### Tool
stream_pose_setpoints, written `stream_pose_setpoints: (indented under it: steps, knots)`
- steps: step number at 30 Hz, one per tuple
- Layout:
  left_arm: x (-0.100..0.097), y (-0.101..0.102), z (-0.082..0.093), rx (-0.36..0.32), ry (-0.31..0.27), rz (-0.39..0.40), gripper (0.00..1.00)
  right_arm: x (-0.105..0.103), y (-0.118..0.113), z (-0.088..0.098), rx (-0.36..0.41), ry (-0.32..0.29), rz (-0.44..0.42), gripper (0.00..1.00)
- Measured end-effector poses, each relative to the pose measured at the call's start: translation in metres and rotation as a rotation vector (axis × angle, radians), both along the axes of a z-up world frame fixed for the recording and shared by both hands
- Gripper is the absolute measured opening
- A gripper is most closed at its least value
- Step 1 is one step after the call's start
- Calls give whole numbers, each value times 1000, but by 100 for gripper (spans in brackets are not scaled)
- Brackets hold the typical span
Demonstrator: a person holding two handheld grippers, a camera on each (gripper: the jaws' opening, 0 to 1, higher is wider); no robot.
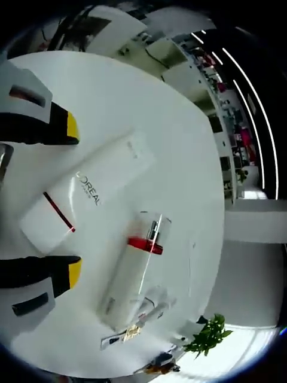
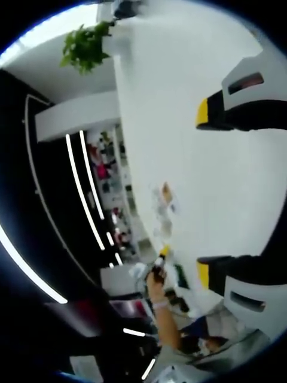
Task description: Arrange the skincare products in the storage area until every visible bottle or jar stands upright without overlapping.
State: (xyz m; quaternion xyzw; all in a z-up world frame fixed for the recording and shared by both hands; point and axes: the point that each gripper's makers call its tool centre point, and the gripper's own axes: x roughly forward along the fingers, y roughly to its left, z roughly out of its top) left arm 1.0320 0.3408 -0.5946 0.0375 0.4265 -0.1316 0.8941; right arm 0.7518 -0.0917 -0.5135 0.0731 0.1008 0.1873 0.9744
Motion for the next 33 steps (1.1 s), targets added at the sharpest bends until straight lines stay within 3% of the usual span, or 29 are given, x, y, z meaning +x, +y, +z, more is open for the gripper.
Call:
stream_pose_setpoints:
  steps: [4, 9, 12, 20, 26, 33]
  knots:
    - [3, 2, 1, 9, 8, 2, 74, -2, -4, -1, 4, 1, -7, 84]
    - [7, 6, 2, 6, -3, 38, 60, -4, -6, -1, 1, 3, -9, 83]
    - [13, 7, 3, 4, -18, 39, 59, -6, -8, -1, 1, 4, -14, 83]
    - [9, 3, 4, 12, -14, 18, 49, -9, -9, -4, 4, 12, -15, 82]
    - [2, 7, 6, -18, 21, 17, 35, -14, -13, -2, 2, 5, -27, 81]
    - [-6, 8, 5, -33, 45, 16, 31, -14, -18, -3, 9, 6, -37, 81]
